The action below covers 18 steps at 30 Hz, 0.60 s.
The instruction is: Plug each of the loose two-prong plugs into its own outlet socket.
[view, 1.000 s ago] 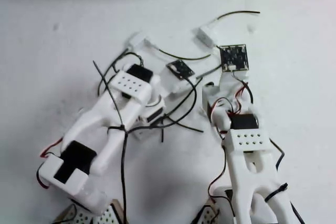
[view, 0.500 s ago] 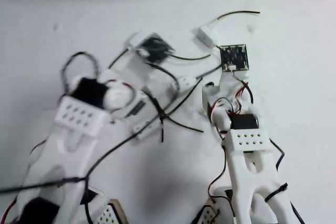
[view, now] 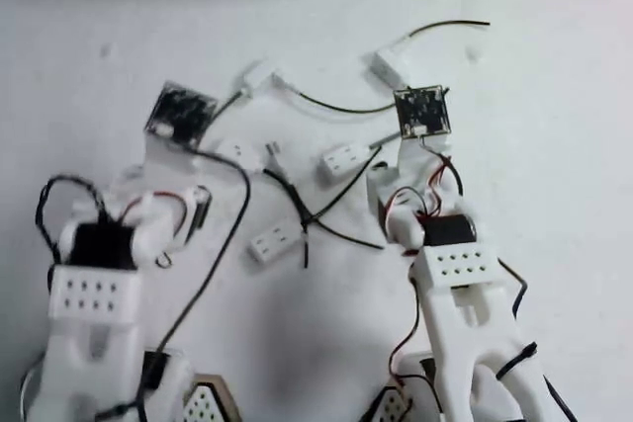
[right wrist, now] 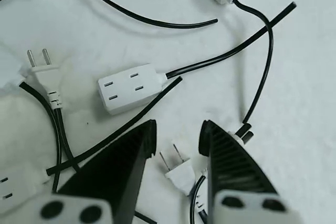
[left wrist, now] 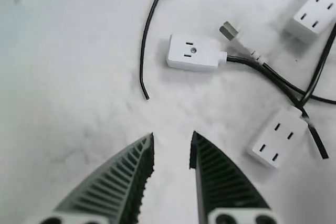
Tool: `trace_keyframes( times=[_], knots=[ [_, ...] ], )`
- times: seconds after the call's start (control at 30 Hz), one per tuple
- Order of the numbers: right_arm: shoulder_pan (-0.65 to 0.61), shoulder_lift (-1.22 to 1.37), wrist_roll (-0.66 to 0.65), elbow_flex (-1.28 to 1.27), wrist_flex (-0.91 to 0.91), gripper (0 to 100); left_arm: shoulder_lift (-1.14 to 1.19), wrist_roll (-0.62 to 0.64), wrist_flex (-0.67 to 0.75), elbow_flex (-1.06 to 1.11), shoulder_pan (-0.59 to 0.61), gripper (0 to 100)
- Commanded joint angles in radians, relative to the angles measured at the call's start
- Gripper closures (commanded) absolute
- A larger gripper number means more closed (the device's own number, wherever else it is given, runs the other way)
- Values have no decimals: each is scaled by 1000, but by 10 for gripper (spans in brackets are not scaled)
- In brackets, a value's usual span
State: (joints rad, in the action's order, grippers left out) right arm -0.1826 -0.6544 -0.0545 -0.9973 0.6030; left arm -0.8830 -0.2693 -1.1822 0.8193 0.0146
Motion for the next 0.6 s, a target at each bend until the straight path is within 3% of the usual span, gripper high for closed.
trace_keyframes(
  times=[0.0,0.2,0.3,0.57],
  knots=[
    [-42,-7,-9,28,38,861,-177,63,133,161,22,872],
    [-137,-2,-21,32,101,861,-295,147,265,328,71,872],
    [-202,-2,-109,34,166,861,-323,175,311,379,130,872],
    [-334,1,-138,32,214,861,-343,183,334,407,186,872]
  ],
)
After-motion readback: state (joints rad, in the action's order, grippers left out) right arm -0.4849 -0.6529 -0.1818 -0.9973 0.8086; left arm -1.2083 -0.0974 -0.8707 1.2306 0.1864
